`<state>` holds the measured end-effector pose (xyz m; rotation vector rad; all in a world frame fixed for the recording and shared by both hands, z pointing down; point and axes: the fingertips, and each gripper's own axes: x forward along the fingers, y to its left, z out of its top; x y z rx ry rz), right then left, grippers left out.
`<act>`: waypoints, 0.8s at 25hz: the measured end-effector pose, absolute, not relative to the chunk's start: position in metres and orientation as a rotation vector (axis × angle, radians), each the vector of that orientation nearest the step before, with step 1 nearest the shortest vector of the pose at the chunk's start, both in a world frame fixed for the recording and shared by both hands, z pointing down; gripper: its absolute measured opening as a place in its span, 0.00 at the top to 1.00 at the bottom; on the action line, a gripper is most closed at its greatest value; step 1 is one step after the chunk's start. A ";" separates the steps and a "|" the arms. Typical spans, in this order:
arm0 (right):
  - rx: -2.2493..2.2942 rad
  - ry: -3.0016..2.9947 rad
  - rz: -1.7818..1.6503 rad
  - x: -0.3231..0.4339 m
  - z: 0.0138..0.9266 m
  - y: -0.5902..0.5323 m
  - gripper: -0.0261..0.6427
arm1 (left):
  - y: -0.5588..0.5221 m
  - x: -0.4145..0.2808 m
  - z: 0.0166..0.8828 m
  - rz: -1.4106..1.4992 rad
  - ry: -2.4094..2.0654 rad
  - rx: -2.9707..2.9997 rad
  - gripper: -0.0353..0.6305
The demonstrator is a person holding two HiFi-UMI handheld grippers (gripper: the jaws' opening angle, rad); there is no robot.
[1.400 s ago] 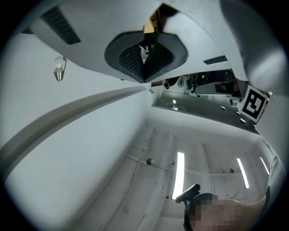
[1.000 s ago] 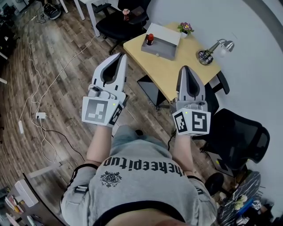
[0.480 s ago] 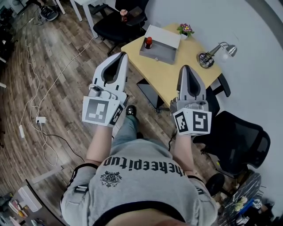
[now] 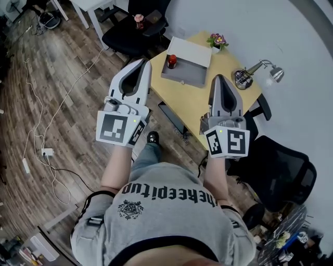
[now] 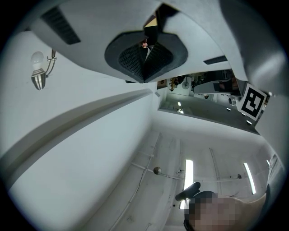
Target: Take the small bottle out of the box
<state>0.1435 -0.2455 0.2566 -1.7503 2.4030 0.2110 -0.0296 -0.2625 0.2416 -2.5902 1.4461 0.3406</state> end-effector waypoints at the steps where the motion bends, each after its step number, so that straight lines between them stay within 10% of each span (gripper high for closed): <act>1: -1.756 2.400 0.213 0.143 0.256 -0.254 0.96 | -0.272 -0.029 0.241 0.341 1.439 -2.596 0.94; 20: -1.851 2.338 0.172 0.134 0.262 -0.383 0.96 | -0.412 -0.031 0.247 0.302 1.327 -2.677 0.94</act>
